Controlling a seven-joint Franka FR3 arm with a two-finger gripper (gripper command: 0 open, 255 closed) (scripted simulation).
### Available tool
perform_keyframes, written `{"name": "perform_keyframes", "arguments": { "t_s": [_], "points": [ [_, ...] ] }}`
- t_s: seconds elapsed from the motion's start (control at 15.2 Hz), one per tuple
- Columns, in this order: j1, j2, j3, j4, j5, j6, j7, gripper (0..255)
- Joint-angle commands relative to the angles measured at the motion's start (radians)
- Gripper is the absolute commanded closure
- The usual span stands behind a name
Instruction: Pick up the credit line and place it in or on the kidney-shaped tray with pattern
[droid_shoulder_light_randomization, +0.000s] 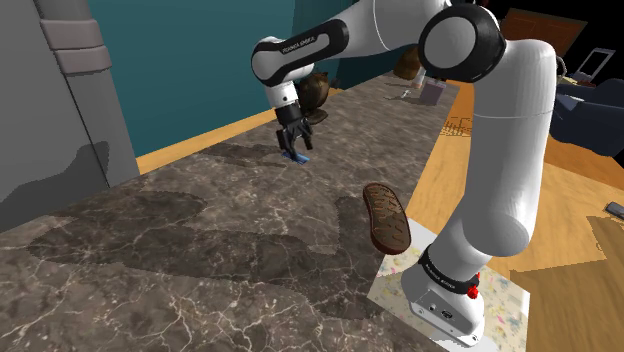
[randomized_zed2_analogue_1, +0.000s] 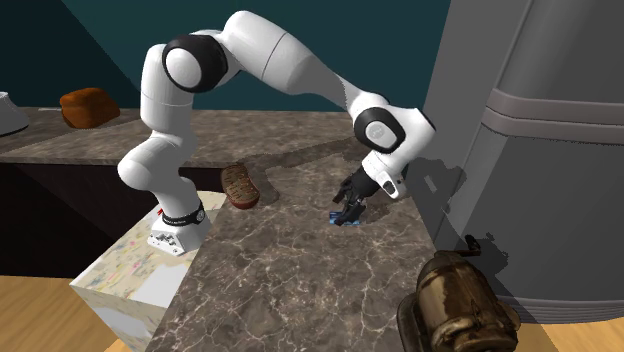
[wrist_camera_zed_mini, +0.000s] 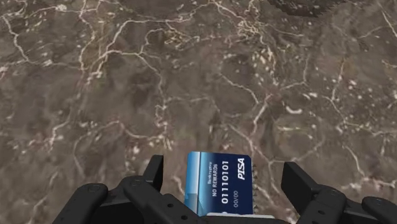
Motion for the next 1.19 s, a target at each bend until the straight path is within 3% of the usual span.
{"name": "perform_keyframes", "arguments": {
  "t_s": [0.0,0.46,0.53,1.12],
  "points": [
    [-0.001,-0.007,0.000,-0.029,-0.001,0.022,0.000,0],
    [-0.001,-0.006,0.000,-0.028,-0.001,0.022,0.000,0],
    [-0.001,-0.006,0.000,-0.028,-0.001,0.022,0.000,255],
    [-0.001,-0.007,0.000,-0.028,-0.001,0.022,0.000,255]
  ]
}}
